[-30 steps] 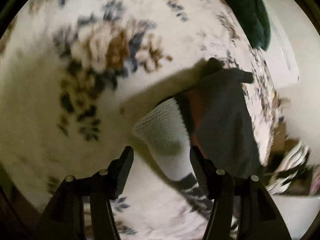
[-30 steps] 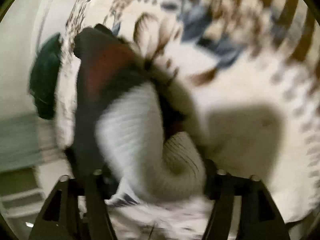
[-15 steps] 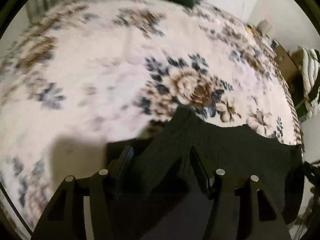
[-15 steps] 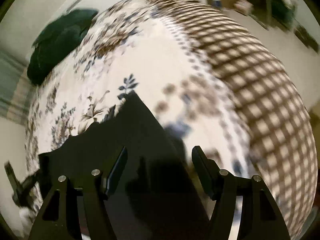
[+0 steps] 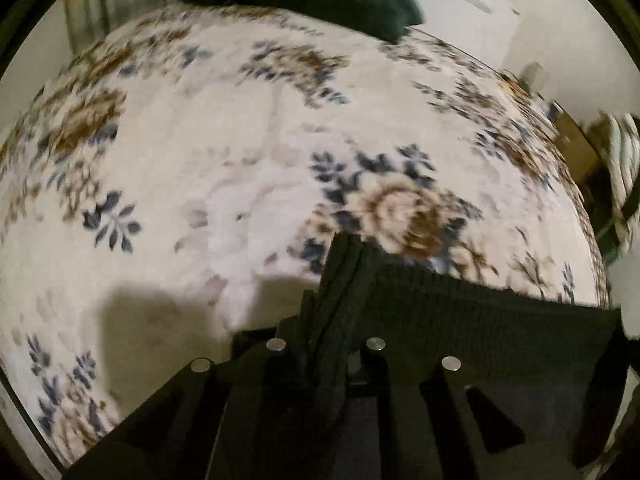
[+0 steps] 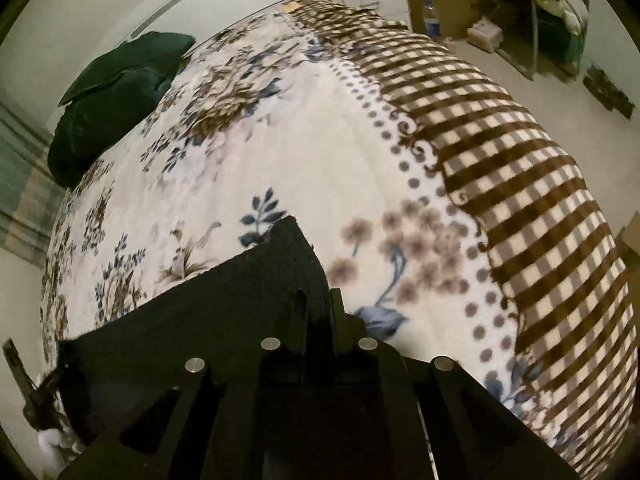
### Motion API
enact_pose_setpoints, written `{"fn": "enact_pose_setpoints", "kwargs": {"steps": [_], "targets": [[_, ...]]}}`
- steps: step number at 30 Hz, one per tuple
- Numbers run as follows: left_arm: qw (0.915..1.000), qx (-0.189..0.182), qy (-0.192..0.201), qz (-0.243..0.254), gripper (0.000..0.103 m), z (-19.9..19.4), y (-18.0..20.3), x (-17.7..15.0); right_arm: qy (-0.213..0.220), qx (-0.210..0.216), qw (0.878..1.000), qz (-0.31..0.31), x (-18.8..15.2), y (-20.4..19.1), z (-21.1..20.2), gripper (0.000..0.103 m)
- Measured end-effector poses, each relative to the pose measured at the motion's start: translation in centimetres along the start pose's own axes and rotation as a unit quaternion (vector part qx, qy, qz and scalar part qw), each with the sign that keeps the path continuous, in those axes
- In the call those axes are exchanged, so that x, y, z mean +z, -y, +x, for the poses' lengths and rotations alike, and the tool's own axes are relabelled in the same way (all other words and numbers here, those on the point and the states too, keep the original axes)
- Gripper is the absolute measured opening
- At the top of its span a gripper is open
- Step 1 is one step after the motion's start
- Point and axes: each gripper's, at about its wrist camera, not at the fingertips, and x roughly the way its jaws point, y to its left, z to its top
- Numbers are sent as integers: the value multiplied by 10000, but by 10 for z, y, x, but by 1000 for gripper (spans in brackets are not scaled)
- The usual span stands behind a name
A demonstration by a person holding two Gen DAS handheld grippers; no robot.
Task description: Fold small clothes
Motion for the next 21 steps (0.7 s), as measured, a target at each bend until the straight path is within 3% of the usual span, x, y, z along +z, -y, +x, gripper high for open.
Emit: {"fn": "enact_pose_setpoints", "kwargs": {"steps": [8,12,14,15,16,17,19,21], "targets": [[9969,74,-754,-196,9,55,-15,5,-287,-292,9992,9,21,-3,51,8],[9945,-135,-947,-416,13,49,-23,7,-617,-503,9968,-59,15,4,73,9],[9947,-181,-927,-406,16,35,-21,8,-858,-371,9956,69,14,10,75,13],[9952,-147,-891,-377,22,28,-21,7,-918,-248,9954,151,16,12,72,27],[9960,-43,-820,-348,34,17,-19,6,-969,-128,9949,239,16,15,65,42],[9971,65,-700,-299,39,2,-16,2,-939,47,9950,335,15,20,53,47],[9987,124,-443,-218,62,-22,-12,-6,-718,307,9956,526,8,34,21,59],[9993,182,-257,-190,71,-43,-9,-21,-552,433,9951,703,-9,53,-13,60]]}}
